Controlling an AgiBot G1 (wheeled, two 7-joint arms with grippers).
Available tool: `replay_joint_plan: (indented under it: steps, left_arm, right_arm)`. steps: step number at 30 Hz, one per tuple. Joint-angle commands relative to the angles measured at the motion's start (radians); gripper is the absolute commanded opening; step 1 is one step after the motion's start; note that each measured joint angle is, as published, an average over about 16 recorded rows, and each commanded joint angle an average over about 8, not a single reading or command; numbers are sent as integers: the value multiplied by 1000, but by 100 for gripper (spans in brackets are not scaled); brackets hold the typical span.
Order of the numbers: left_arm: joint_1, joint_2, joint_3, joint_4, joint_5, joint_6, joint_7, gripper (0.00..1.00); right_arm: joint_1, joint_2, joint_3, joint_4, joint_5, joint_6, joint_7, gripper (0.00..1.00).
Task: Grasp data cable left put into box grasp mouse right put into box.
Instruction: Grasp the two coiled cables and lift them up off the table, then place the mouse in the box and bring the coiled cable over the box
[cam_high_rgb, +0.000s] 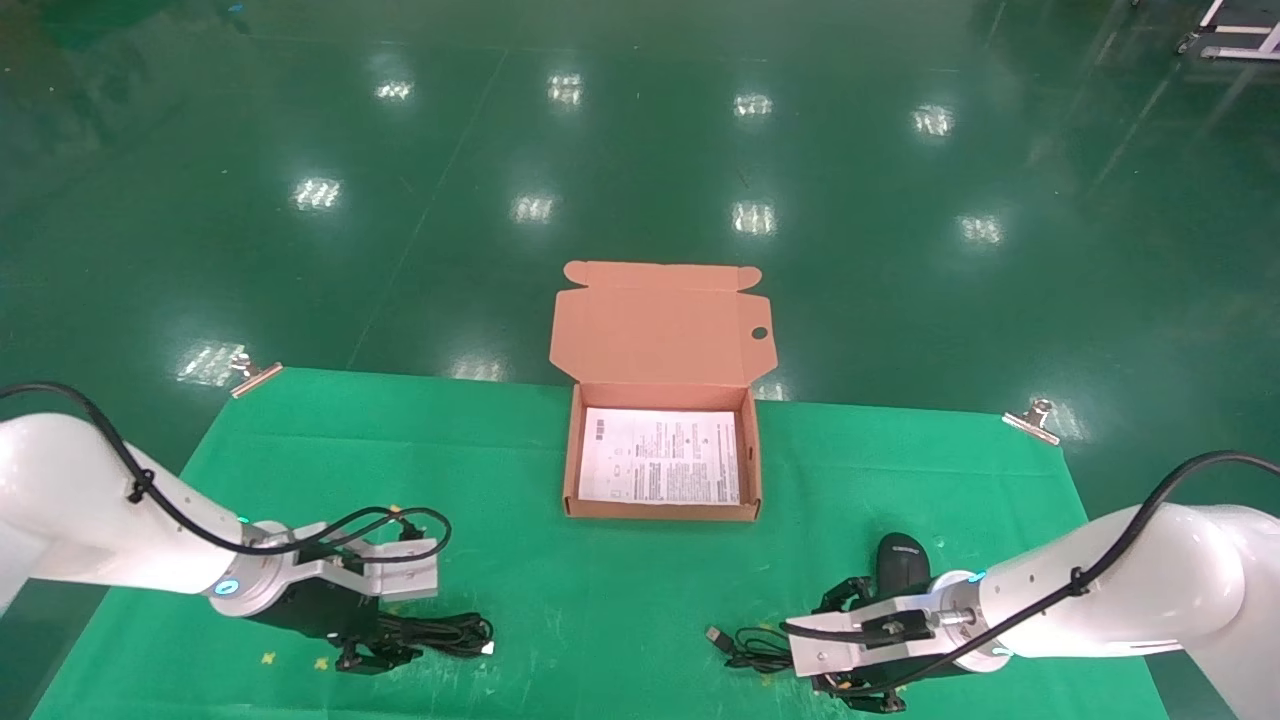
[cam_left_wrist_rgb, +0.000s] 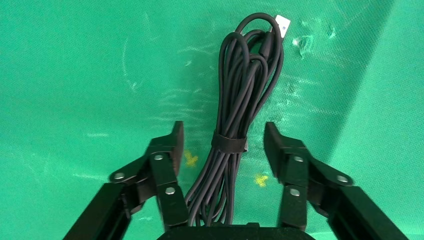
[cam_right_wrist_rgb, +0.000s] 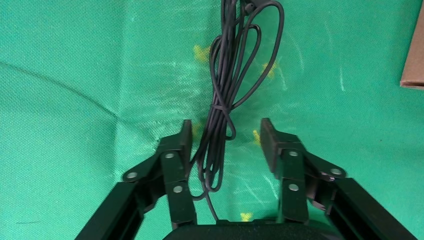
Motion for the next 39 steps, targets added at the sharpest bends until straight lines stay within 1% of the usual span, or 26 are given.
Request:
replay_joint_plan:
  steps: [1, 17, 22, 26, 30, 35, 39]
  left_arm:
    - [0, 0, 0, -1, 0, 0, -1, 0]
    - [0, -3, 0, -6, -1, 3, -1, 0]
    - [-15, -25, -10, -23, -15, 19, 11, 0]
    - [-38, -62, -24, -61, -32, 38, 22, 0]
    - [-68, -106, -44, -122, -51, 50, 13, 0]
    - [-102, -160, -73, -225, -73, 55, -21, 0]
    - [-124, -193, -96, -320, -87, 48, -54, 0]
  right_arm:
    - [0, 0, 0, 1, 0, 0, 0, 0]
    - [-1, 1, 0, 3, -1, -1, 1, 0]
    - [8, 13, 9, 12, 7, -2, 9, 0]
    - [31, 53, 34, 54, 32, -13, 33, 0]
    - [65, 111, 64, 129, 48, -28, 74, 0]
    - [115, 181, 96, 227, 30, -24, 145, 0]
    - [162, 215, 122, 291, 1, -4, 198, 0]
